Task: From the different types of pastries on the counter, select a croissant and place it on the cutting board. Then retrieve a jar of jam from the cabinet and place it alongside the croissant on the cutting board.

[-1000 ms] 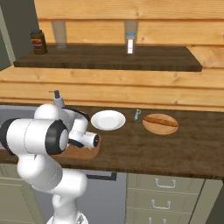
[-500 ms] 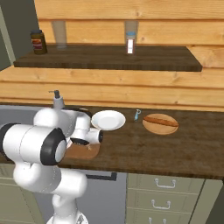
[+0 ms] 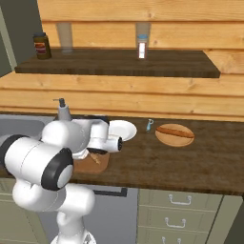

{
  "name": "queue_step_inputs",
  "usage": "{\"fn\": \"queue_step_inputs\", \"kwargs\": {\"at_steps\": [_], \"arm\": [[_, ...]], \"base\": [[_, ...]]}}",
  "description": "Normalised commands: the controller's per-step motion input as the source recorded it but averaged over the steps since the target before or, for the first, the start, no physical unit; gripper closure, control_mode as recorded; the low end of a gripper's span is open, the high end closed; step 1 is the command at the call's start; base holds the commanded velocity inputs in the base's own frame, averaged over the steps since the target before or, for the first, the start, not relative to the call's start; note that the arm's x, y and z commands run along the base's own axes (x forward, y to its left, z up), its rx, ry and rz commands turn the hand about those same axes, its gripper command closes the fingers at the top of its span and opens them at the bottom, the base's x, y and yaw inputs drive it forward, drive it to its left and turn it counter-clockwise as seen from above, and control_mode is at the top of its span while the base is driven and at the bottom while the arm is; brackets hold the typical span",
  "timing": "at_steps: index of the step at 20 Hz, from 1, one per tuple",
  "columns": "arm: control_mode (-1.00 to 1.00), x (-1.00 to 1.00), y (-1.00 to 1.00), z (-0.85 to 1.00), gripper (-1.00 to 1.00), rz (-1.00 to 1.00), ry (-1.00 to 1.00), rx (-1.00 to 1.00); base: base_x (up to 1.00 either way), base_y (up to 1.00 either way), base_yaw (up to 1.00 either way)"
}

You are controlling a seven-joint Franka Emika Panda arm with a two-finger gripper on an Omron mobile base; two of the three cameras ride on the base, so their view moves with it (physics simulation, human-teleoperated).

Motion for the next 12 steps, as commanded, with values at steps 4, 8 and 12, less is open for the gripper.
{"fn": "queue_step_inputs", "kwargs": {"at_steps": [4,8,12], "arm": [[-1.0,0.37,-0.03,0.19,-1.0,-0.03,-0.33,-0.33],[-1.0,0.2,-0.05,0.01,-1.0,-0.03,-0.5,-0.59],[-1.0,0.04,-0.03,0.01,-1.0,0.0,-0.4,-0.5]], "base": [[0.0,0.0,0.0],[0.0,0.0,0.0],[0.0,0.0,0.0]]}}
